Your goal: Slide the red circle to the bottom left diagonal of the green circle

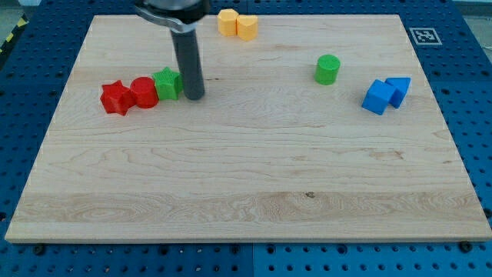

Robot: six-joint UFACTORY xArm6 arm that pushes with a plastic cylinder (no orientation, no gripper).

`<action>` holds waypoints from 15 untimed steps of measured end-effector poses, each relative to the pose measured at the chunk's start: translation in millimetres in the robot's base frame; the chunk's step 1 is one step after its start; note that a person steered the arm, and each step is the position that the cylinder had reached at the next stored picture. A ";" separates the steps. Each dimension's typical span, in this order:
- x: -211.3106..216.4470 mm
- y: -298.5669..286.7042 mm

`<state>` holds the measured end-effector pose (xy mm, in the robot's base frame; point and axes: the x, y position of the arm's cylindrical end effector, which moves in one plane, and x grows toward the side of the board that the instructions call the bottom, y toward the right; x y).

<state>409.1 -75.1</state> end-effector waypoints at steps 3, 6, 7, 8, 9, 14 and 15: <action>101.9 -172.2; 24.6 -229.8; -20.8 -226.6; -29.3 -201.4; -26.9 -161.4; 11.7 -62.9; 30.7 -62.9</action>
<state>439.7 -138.0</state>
